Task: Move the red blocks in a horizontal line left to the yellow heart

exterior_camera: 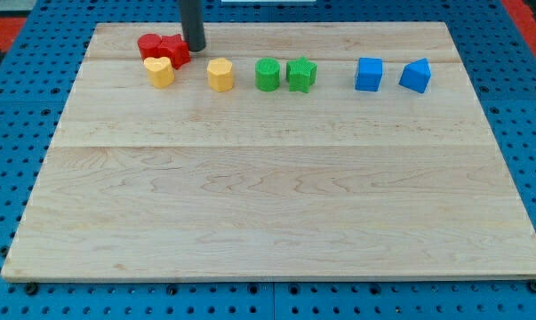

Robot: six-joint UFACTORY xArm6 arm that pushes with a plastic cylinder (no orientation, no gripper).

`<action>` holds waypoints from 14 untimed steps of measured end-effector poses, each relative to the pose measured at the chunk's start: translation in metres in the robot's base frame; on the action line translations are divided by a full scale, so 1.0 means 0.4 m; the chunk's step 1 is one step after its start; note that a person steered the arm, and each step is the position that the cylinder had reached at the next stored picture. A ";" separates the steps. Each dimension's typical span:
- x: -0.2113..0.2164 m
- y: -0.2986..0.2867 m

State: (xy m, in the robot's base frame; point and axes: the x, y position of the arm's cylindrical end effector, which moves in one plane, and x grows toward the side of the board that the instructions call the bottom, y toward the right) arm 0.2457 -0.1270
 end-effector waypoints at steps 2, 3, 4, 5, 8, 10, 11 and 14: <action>0.000 -0.089; 0.000 -0.123; 0.022 -0.130; 0.039 -0.132; -0.054 -0.194; 0.013 -0.200; 0.017 -0.200; 0.046 -0.245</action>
State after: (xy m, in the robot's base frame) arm 0.2640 -0.2251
